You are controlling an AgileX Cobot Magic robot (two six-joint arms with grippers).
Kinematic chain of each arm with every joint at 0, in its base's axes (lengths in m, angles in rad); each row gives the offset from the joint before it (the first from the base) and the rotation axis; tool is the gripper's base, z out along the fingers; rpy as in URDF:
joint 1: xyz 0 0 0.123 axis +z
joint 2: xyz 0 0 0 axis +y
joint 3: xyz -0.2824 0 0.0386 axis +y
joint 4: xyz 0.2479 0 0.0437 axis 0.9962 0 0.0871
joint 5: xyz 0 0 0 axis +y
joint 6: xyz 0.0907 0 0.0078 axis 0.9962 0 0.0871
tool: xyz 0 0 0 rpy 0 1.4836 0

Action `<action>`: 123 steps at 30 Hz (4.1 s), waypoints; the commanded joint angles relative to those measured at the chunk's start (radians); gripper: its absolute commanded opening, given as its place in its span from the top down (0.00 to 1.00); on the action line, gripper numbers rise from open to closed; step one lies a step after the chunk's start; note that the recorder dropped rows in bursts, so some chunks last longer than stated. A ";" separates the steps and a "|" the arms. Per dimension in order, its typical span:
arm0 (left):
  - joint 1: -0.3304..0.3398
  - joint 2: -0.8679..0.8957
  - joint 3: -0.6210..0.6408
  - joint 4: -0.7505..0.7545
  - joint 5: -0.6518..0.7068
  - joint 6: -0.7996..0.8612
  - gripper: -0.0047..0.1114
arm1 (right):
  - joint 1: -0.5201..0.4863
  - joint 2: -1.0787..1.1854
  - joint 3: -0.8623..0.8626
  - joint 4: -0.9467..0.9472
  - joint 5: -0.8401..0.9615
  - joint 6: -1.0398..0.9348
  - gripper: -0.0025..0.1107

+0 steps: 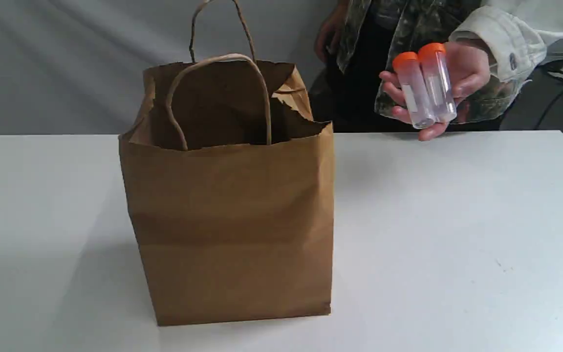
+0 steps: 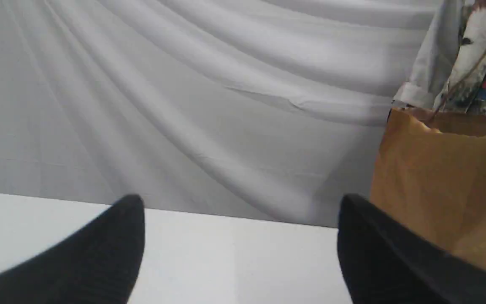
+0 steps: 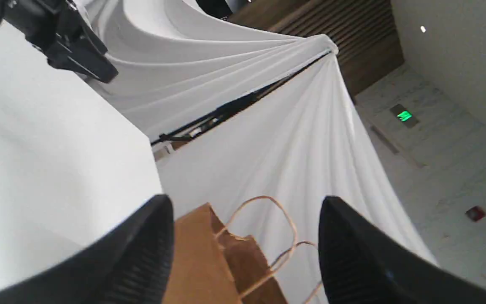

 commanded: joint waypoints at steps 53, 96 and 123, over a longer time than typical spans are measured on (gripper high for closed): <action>0.002 -0.005 0.004 0.002 -0.340 -0.416 0.39 | 0.004 0.783 -0.900 1.703 0.260 -1.184 0.57; 0.002 -0.005 -0.002 0.415 -0.398 -0.810 0.39 | 0.000 1.193 -1.279 1.771 1.026 -1.089 0.57; 0.002 -0.005 -0.002 0.479 -0.245 -0.807 0.39 | -0.166 1.493 -1.381 2.106 1.566 -1.342 0.68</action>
